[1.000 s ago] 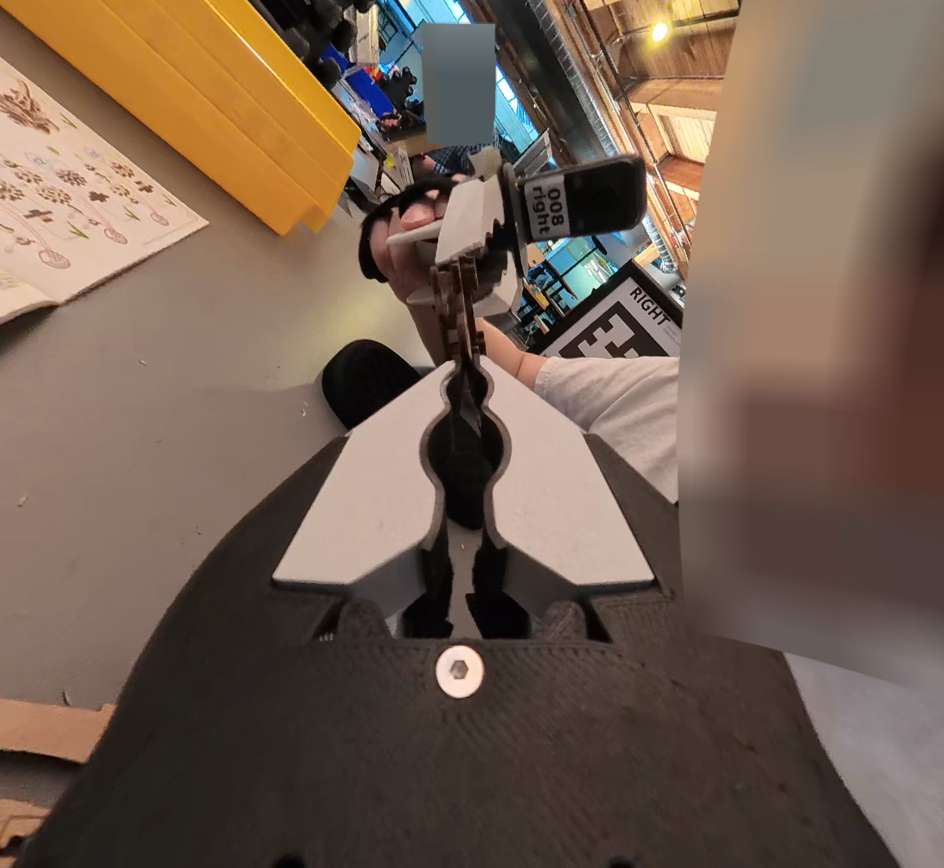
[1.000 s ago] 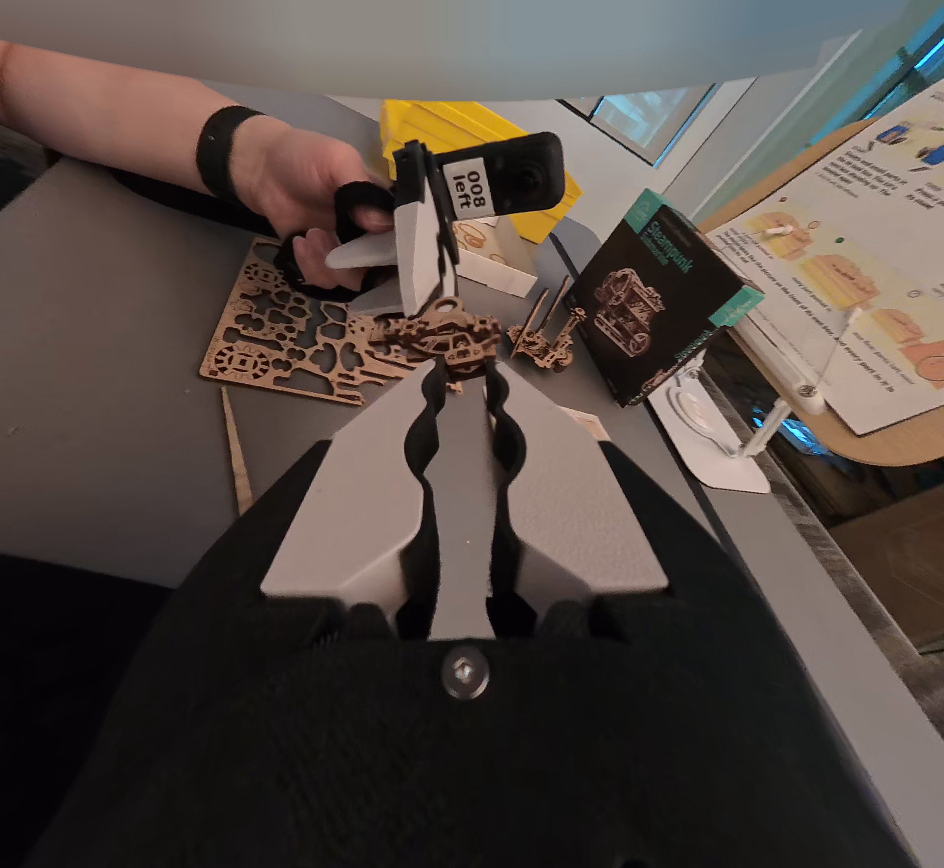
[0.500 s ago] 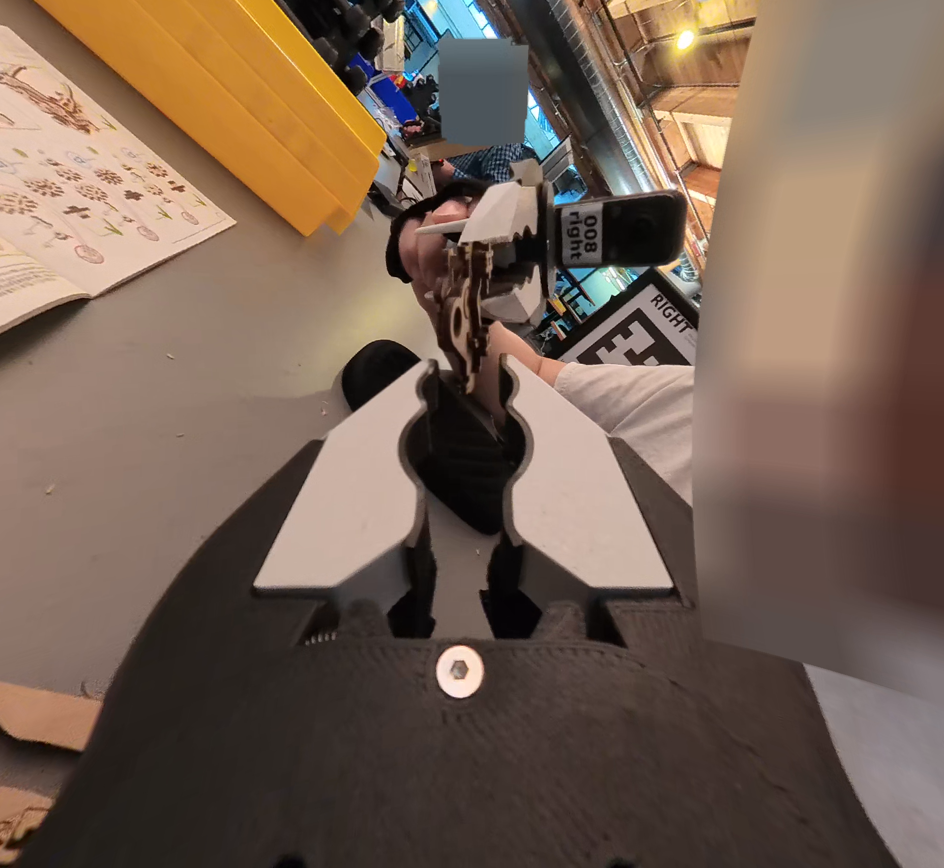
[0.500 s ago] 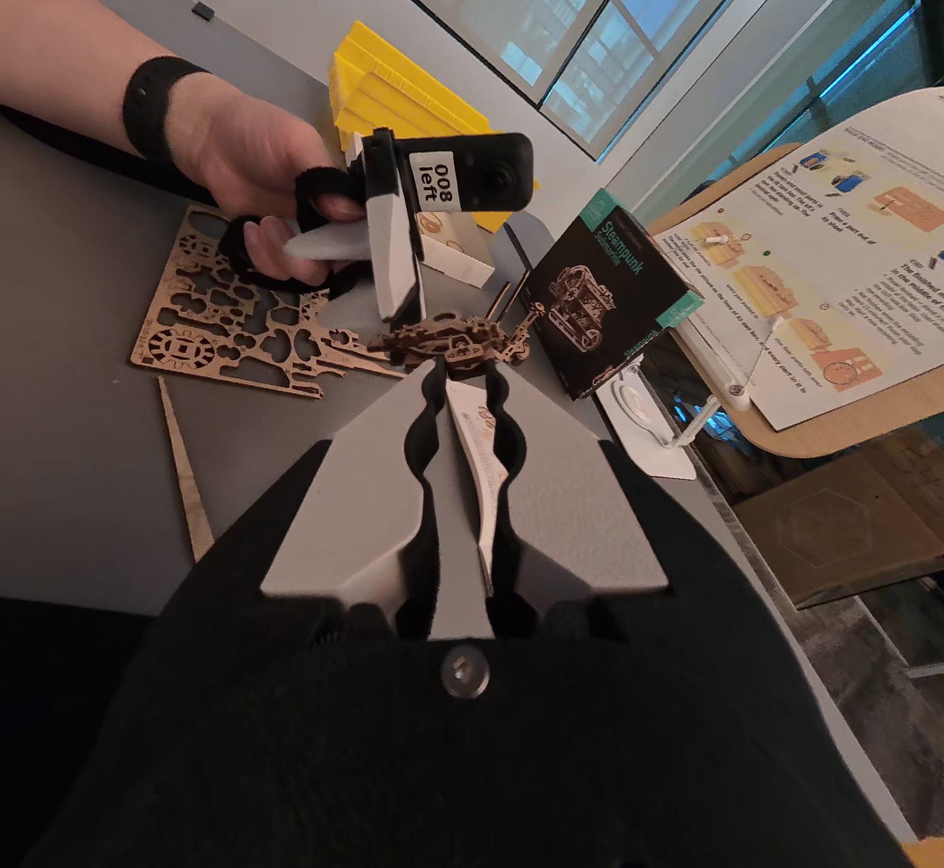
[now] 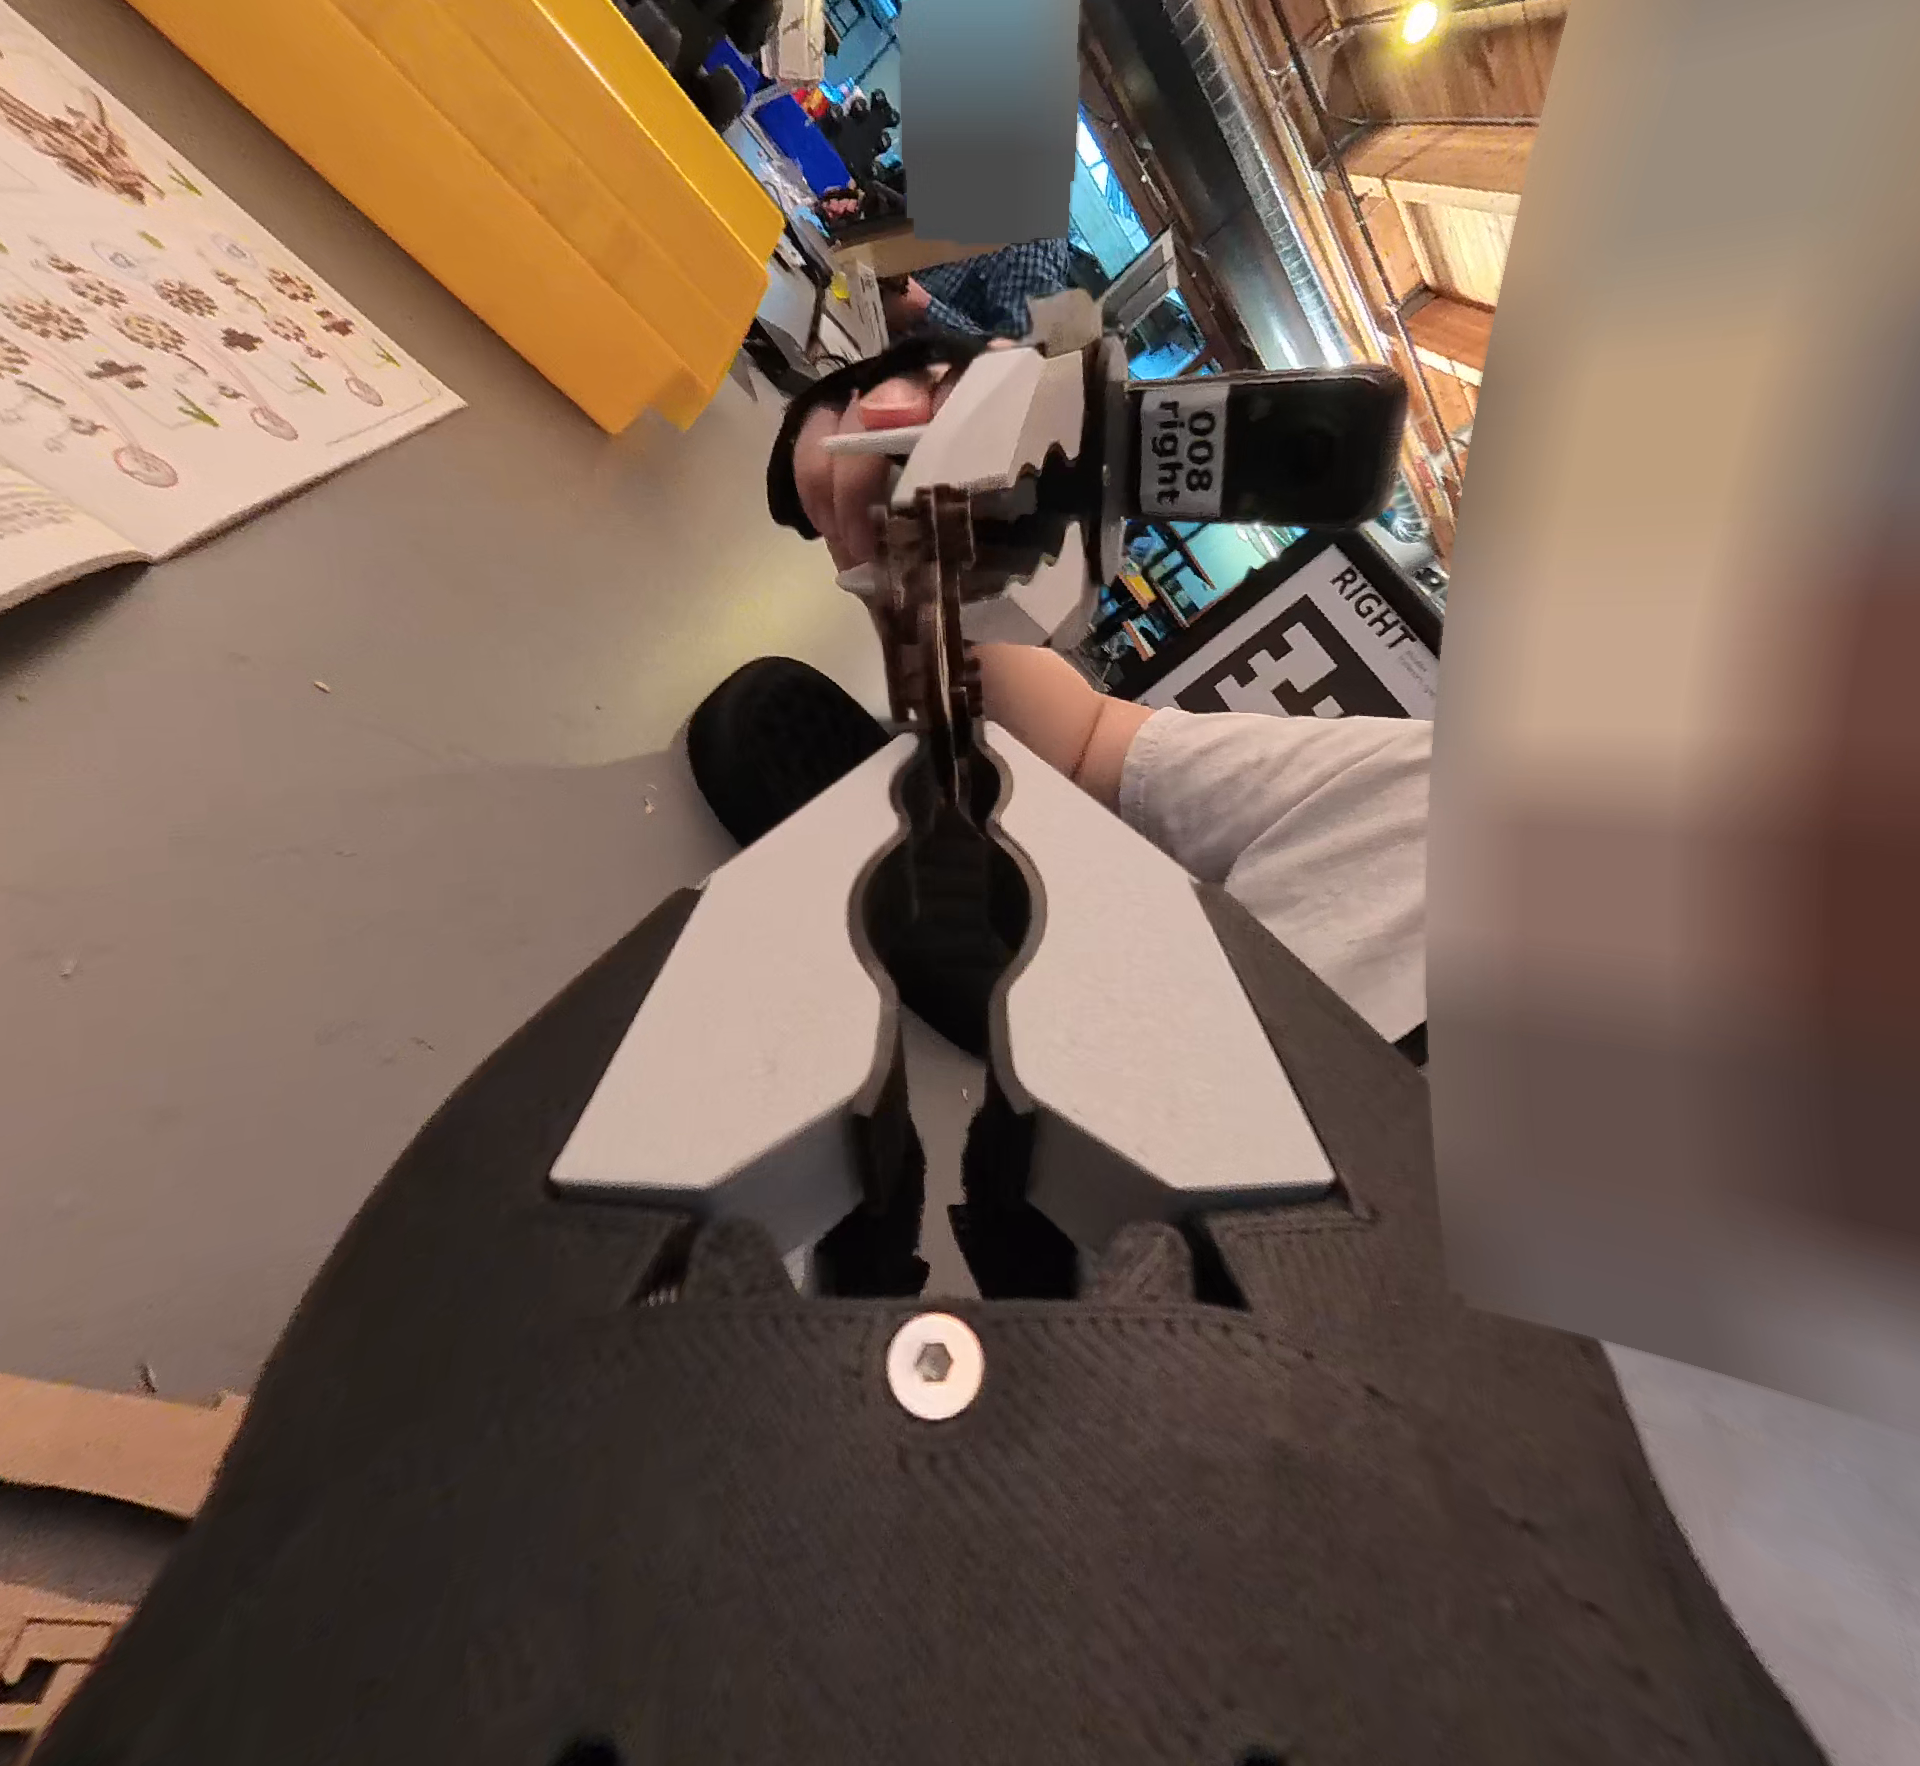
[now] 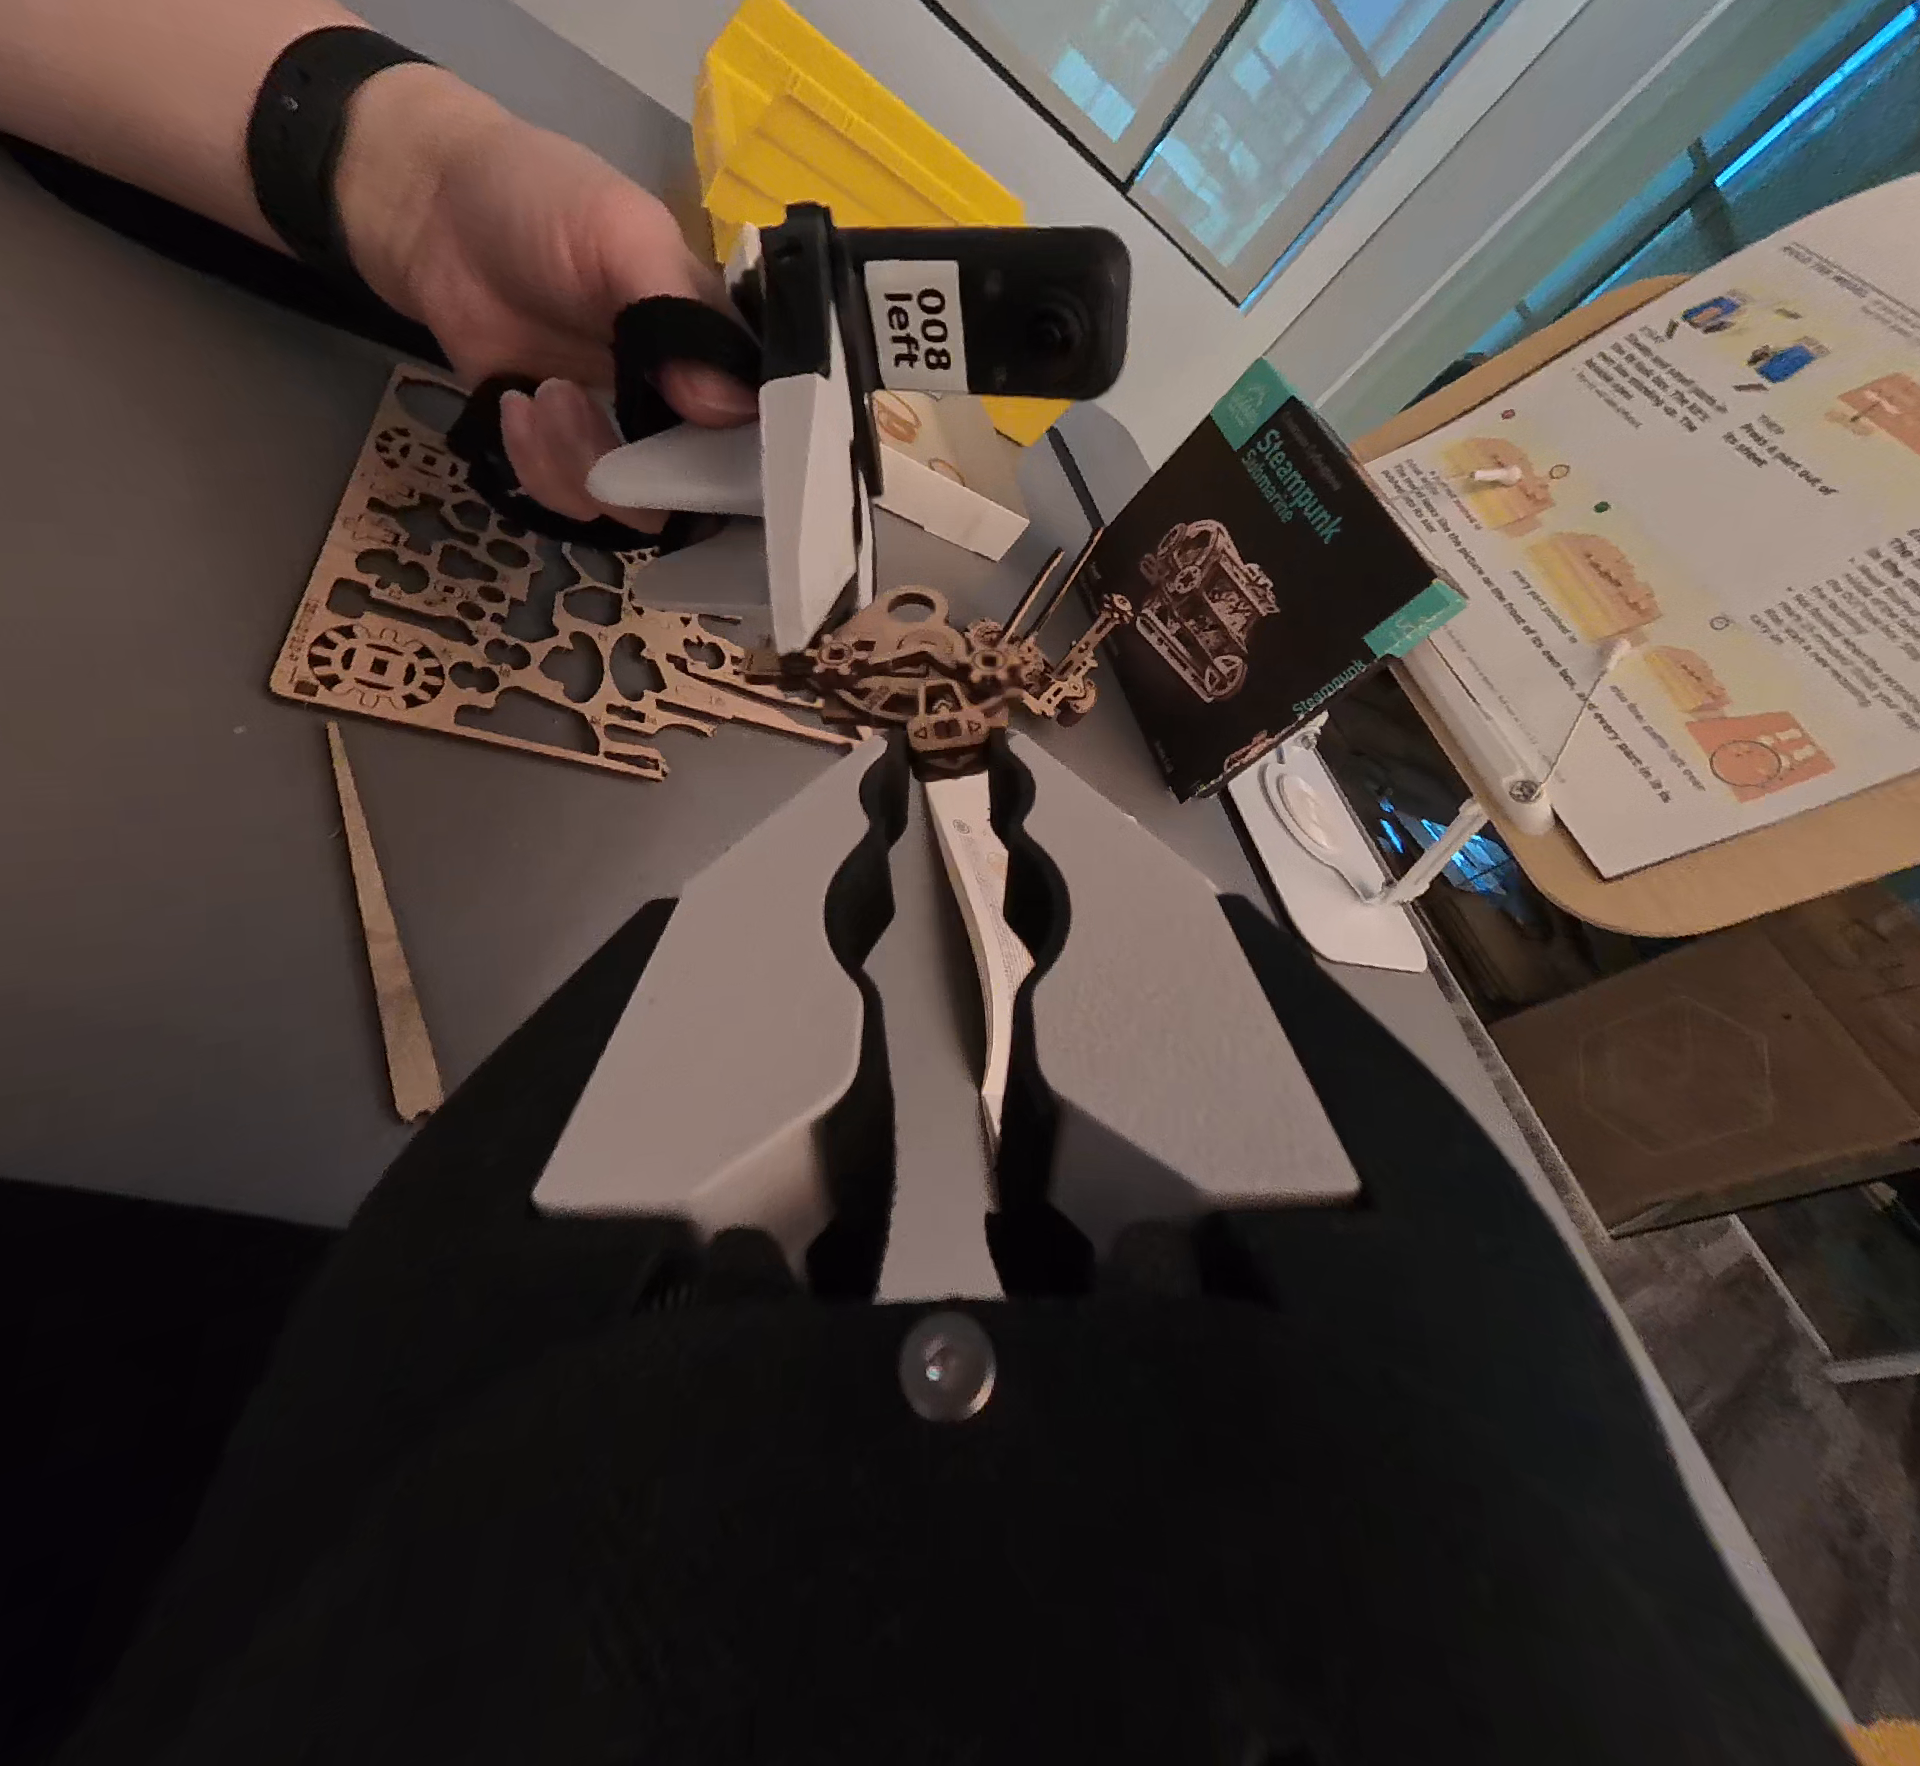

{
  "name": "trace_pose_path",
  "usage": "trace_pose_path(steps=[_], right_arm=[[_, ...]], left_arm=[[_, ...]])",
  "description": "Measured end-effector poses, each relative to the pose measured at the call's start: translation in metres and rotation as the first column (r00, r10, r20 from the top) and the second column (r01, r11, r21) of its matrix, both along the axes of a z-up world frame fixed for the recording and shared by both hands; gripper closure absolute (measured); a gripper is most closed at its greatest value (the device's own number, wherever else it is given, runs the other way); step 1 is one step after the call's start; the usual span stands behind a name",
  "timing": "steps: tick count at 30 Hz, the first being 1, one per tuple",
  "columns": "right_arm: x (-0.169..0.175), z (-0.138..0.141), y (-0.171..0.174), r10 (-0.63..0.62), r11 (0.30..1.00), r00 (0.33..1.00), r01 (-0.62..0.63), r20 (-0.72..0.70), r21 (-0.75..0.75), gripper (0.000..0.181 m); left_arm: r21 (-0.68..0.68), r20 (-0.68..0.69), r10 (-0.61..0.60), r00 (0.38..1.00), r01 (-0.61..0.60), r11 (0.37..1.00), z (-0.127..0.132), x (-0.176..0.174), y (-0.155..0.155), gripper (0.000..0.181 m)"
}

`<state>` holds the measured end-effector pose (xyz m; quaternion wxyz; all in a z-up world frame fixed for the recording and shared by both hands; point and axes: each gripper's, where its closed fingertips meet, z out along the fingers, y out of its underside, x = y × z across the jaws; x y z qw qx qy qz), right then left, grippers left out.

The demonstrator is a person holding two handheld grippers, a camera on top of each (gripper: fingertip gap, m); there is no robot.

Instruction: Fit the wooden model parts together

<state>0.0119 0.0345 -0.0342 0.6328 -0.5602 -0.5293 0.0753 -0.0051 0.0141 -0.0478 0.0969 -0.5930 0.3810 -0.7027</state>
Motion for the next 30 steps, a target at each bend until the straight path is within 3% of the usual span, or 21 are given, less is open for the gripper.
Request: trace_pose_path(steps=[9, 23, 26, 30], right_arm=[[-0.003, 0.007, 0.009, -0.123, 0.992, 0.988, 0.123, -0.092, -0.008, 0.169], [-0.011, 0.009, 0.009, -0.195, 0.978, 0.979, 0.199, -0.064, 0.056, 0.169], [-0.012, 0.011, 0.012, -0.265, 0.952, 0.964, 0.265, -0.018, 0.15, 0.169], [-0.011, 0.01, 0.011, -0.245, 0.959, 0.969, 0.244, -0.007, 0.144, 0.168]], left_arm=[[0.036, 0.047, 0.098, 0.994, -0.099, 0.994, 0.008, 0.0, 0.01, 0.178], [0.063, 0.084, 0.147, 0.986, -0.152, 0.986, 0.014, 0.002, 0.012, 0.178], [0.044, 0.101, 0.161, 0.982, -0.167, 0.985, 0.016, 0.001, 0.016, 0.178], [0.052, 0.097, 0.151, 0.984, -0.156, 0.986, 0.016, 0.001, 0.015, 0.178]])
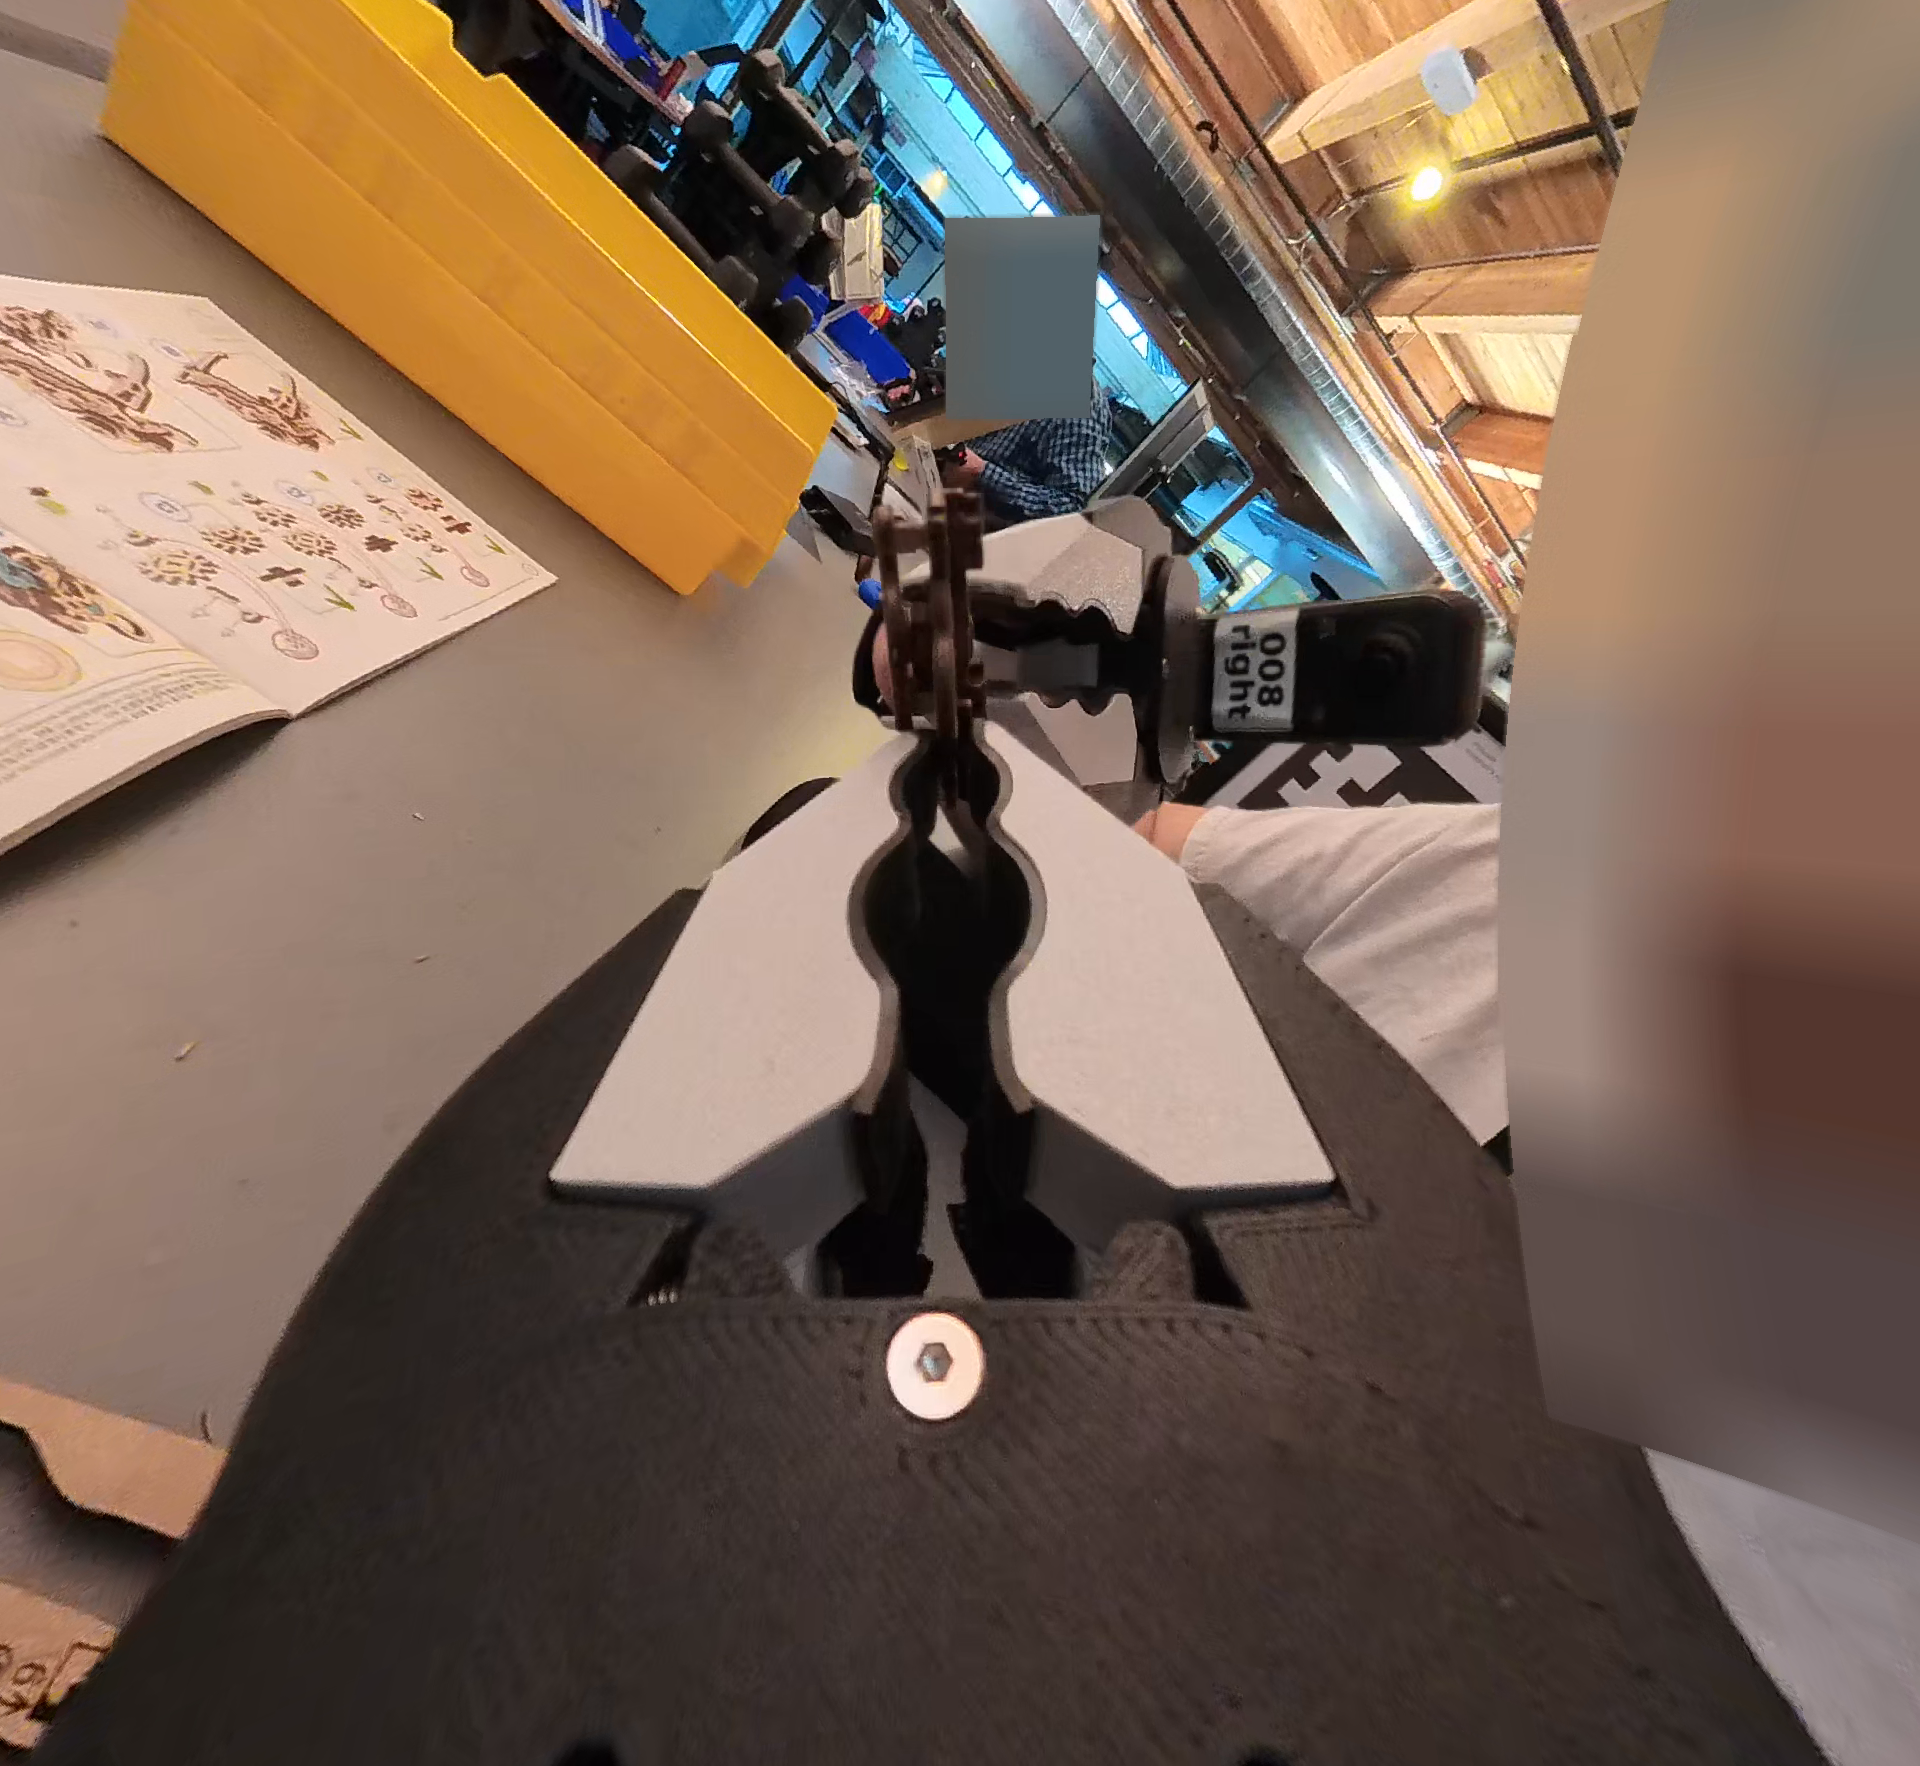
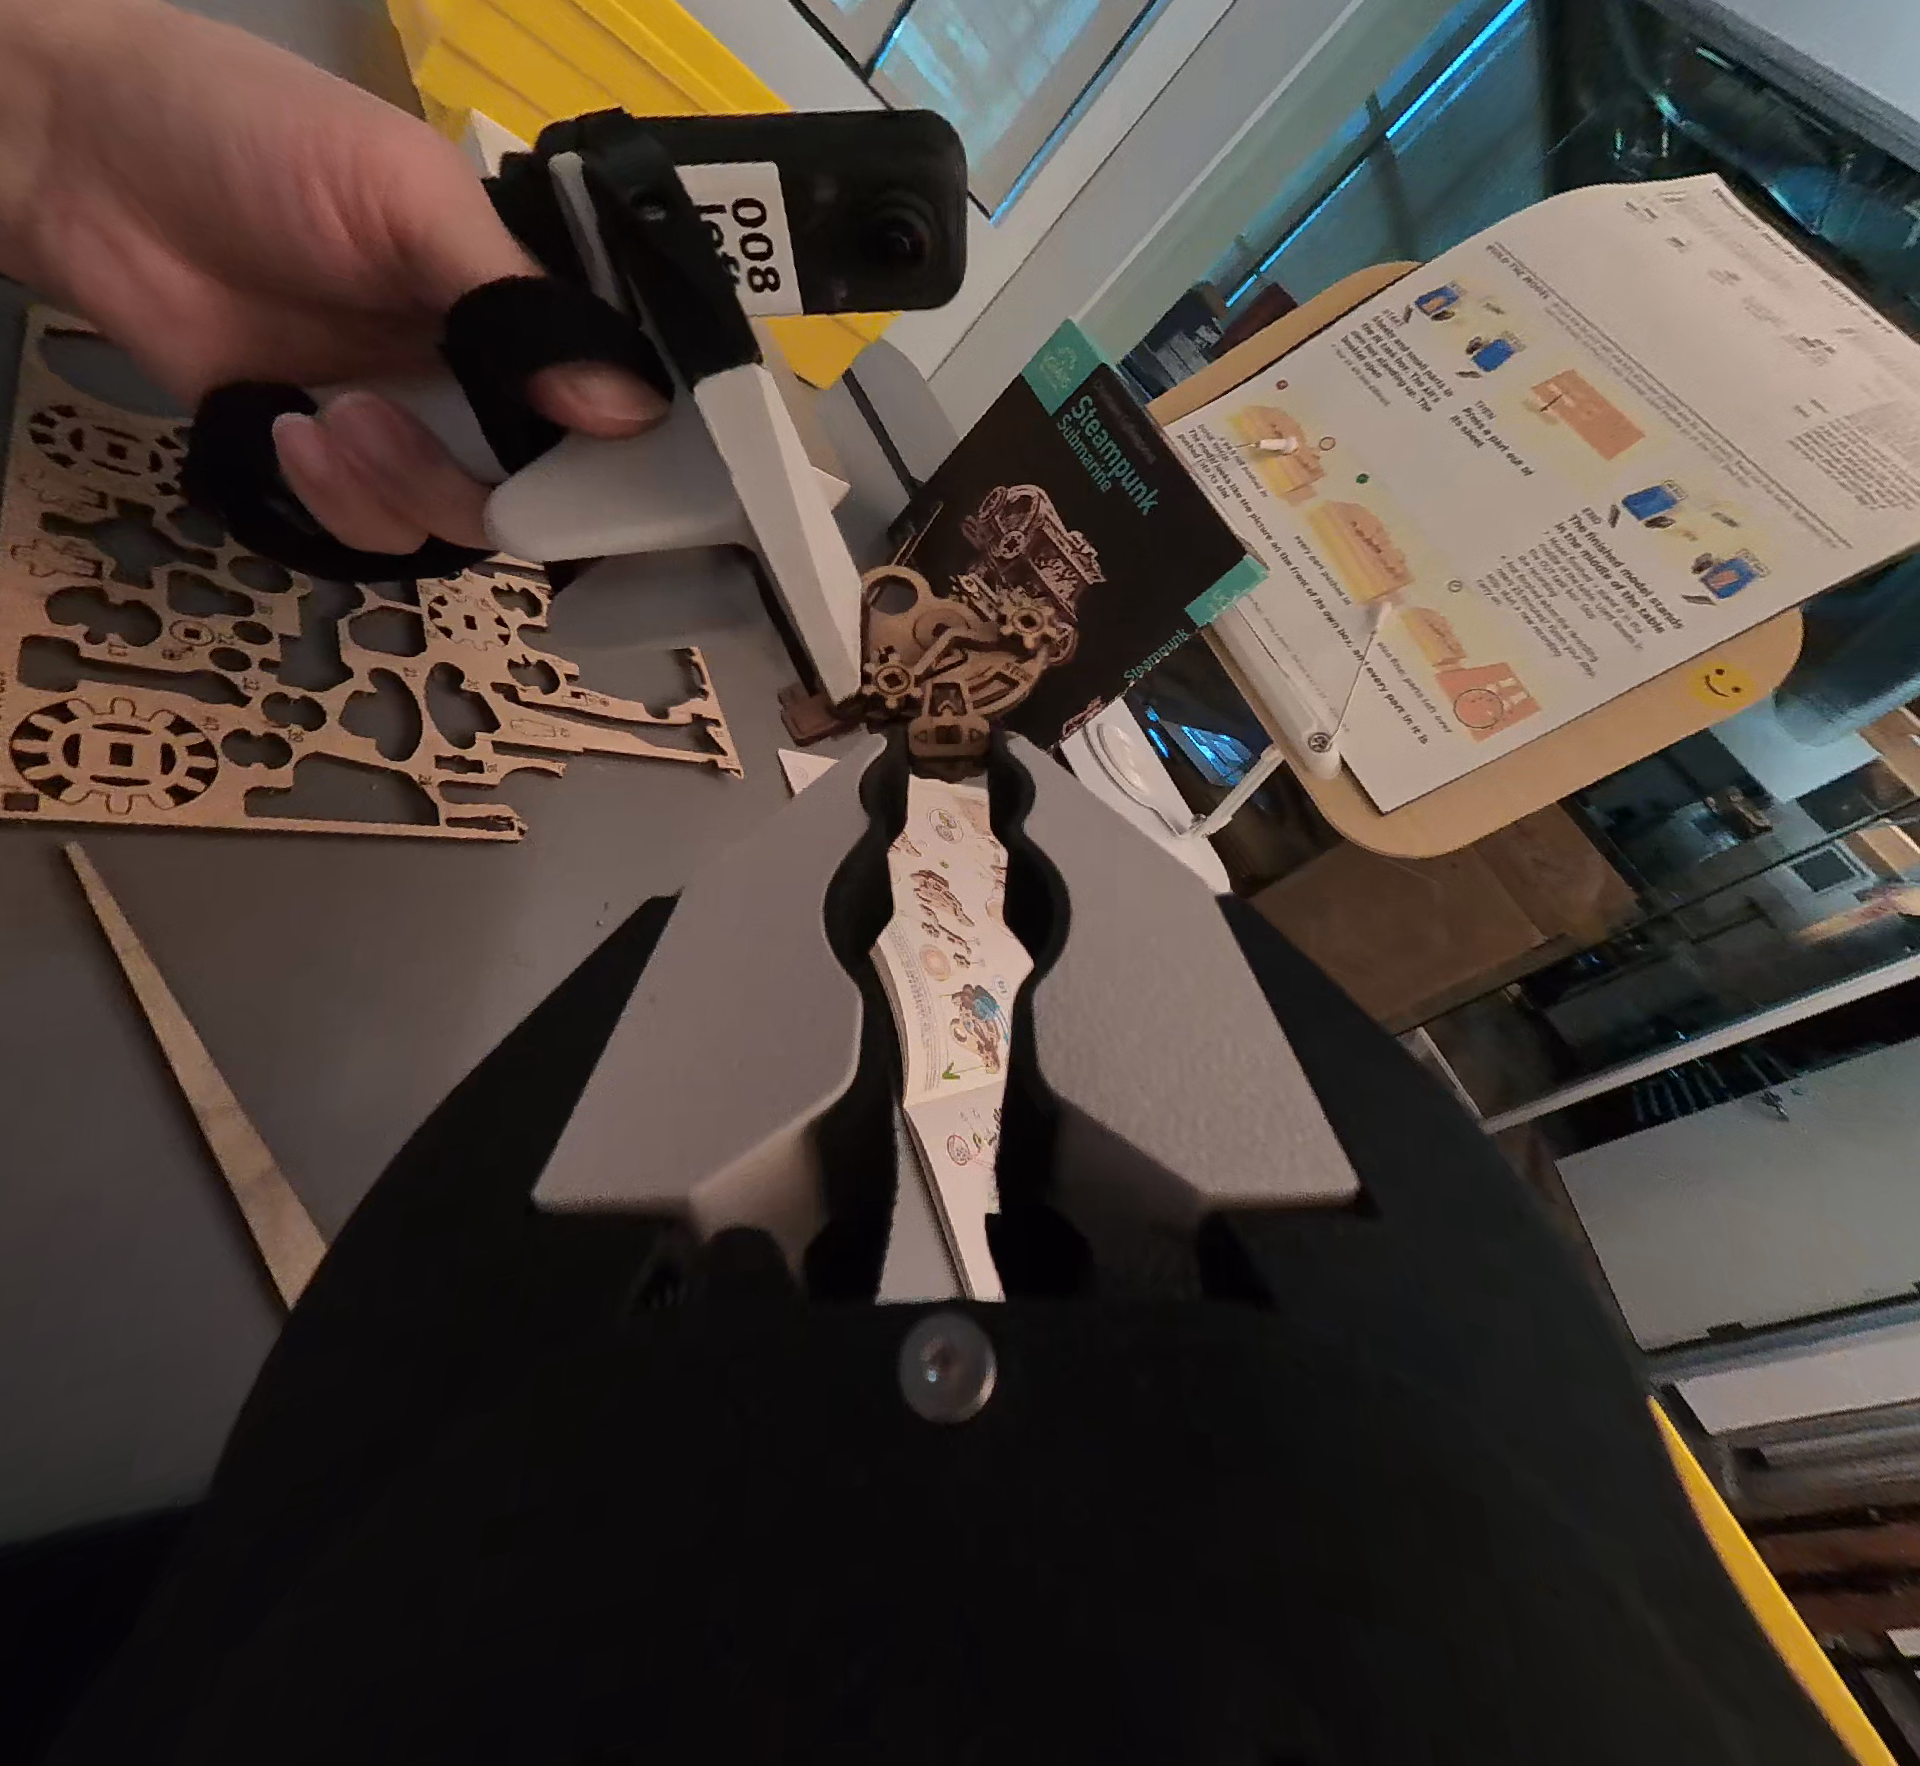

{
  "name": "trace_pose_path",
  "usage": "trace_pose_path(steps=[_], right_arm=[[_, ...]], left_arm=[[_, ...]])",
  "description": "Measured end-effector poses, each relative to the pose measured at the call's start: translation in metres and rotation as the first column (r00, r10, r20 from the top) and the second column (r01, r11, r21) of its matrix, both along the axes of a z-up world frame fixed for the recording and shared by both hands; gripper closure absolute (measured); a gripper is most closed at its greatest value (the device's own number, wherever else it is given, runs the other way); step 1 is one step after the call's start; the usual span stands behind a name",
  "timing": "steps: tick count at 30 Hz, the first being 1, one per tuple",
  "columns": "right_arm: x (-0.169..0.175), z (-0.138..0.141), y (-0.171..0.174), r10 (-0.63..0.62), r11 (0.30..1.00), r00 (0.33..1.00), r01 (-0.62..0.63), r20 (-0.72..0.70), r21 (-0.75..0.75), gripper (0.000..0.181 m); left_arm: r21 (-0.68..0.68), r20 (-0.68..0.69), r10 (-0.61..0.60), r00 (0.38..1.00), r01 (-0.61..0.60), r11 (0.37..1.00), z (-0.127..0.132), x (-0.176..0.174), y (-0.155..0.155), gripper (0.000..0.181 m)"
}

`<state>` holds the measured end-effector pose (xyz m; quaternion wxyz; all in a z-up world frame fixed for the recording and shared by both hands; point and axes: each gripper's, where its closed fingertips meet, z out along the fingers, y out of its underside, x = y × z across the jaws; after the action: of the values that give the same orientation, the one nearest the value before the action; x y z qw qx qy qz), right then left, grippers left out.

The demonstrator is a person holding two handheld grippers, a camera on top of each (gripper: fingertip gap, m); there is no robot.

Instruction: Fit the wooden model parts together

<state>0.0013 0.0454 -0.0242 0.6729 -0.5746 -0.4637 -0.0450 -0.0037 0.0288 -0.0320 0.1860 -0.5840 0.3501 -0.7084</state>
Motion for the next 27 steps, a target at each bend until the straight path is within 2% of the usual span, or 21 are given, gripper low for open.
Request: trace_pose_path(steps=[8, 15, 22, 27], right_arm=[[0.001, -0.004, -0.001, 0.031, 1.0, 0.999, -0.031, 0.039, 0.003, 0.168], [0.006, -0.007, -0.001, 0.084, 0.995, 0.995, -0.081, 0.052, -0.052, 0.168], [0.009, -0.018, -0.01, 0.213, 0.972, 0.97, -0.198, 0.117, -0.127, 0.168], [0.006, -0.027, -0.011, 0.237, 0.963, 0.964, -0.215, 0.125, -0.164, 0.168]], left_arm=[[-0.014, -0.025, -0.022, 0.999, 0.022, 1.0, -0.004, 0.0, -0.001, 0.178], [0.0, -0.082, -0.039, 0.996, 0.039, 0.999, -0.01, 0.0, -0.003, 0.178], [-0.02, -0.192, -0.165, 0.967, 0.165, 0.986, -0.027, -0.003, -0.02, 0.178], [0.02, -0.251, -0.18, 0.951, 0.191, 0.981, -0.035, -0.006, -0.022, 0.178]])
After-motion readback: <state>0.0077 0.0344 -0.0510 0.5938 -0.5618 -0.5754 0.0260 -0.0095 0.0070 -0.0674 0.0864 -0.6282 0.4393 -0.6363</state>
